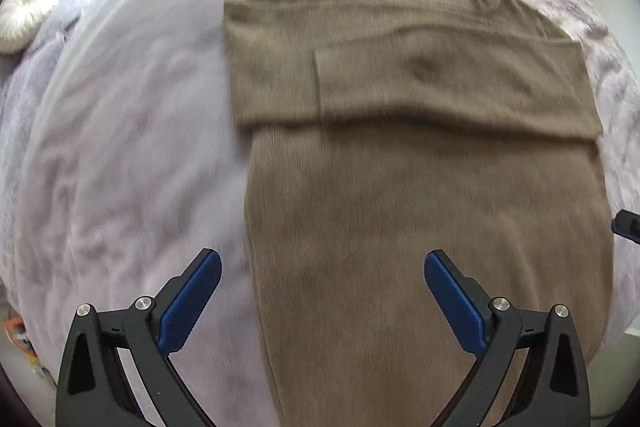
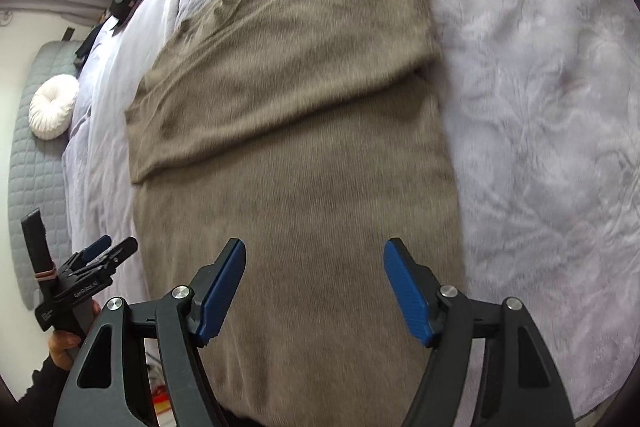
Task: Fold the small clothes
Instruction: 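Move both grippers to the sweater hem and grasp it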
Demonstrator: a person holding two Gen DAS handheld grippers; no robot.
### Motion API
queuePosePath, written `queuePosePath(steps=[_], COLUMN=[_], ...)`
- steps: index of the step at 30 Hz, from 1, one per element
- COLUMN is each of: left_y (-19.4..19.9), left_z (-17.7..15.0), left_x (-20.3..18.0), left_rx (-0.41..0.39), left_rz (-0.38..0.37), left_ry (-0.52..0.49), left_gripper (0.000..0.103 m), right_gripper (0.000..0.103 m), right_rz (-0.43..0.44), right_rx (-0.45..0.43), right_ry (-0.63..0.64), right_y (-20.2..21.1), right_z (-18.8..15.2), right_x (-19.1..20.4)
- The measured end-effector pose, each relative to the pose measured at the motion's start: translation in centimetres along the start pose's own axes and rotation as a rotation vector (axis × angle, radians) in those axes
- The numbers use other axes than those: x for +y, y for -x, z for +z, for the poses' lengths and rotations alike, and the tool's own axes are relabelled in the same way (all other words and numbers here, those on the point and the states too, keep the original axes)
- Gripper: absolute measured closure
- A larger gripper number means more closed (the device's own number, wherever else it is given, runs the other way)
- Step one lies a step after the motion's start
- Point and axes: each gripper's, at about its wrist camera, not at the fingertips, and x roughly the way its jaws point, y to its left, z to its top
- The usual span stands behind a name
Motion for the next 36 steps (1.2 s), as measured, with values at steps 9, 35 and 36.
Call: queuePosePath(steps=[9, 35, 36], left_y=[-0.5, -0.8, -1.0], left_z=[-8.6, -18.5, -18.0], left_x=[2.9, 1.4, 1.8], left_rx=[0.131, 0.185, 0.188], left_rz=[-0.111, -0.377, -0.380], left_ry=[0.098, -0.082, -0.081], left_gripper=[0.001, 0.009, 0.009], right_gripper=[0.028, 0.027, 0.027], right_rz=[0.080, 0.207, 0.215], right_rx=[0.101, 0.009, 0.025], right_ry=[-0.001, -0.221, -0.231], right_y=[1.3, 0.9, 0.5], right_z=[-4.6, -18.9, -19.0], right_x=[-3.5, -8.9, -9.0])
